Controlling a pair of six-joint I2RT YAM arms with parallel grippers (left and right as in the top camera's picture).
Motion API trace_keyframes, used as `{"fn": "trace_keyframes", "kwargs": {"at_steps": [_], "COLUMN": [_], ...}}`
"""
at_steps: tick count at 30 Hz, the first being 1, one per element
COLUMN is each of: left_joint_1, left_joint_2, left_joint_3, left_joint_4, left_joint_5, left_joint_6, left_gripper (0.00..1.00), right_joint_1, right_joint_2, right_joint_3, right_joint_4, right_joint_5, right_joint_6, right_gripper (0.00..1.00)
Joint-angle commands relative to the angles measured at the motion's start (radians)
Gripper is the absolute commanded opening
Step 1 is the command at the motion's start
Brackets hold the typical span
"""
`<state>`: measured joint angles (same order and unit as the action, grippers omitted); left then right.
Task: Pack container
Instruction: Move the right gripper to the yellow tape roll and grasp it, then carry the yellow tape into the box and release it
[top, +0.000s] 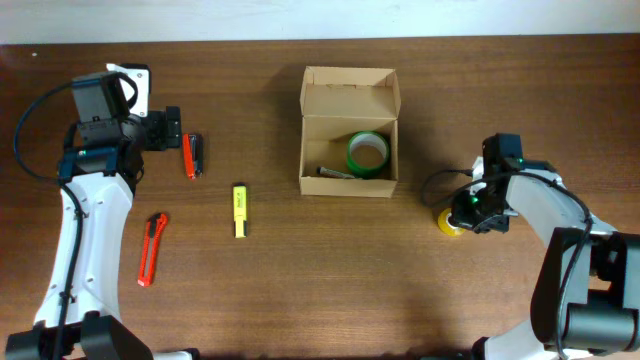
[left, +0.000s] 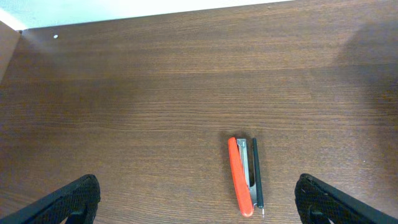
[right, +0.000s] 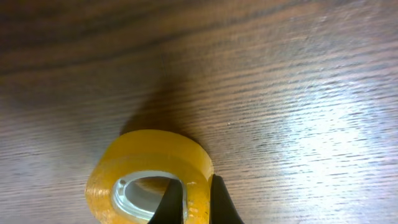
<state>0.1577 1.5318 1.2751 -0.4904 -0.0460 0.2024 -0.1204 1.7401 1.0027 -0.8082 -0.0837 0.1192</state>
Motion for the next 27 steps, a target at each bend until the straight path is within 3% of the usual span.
{"fn": "trace_keyframes", "kwargs": {"at_steps": [1,10,17,27], "left_joint_1": [0.005,0.005,0.005,0.005], "left_joint_2": [0.011,0.011,0.011,0.011], "left_joint_3": [0.020,0.020,0.020,0.020], "left_joint_4": [0.006,0.005,0.005,0.005], "left_joint_5": [-0.007,-0.007,-0.007,-0.007], "left_joint_6": [0.017,0.017,0.017,0.017], "left_gripper": [0.99,0.99,1.00,1.00], "right_joint_1": [-0.005,-0.005,0.022,0.112], "right_joint_2": [-0.038,-0.040,-0.040,-0.034], "right_joint_3": [0.099,0.436,0.500,0.790], "right_joint_4": [-0.034,-0.252,-0.315,-0.366], "right_joint_5": [0.010,0.038,0.024,-0.051], "right_joint_6": [-0.011,-0.080,-0.109,-0.168], "right_gripper": [0.04,0.04,0.04,0.04]}}
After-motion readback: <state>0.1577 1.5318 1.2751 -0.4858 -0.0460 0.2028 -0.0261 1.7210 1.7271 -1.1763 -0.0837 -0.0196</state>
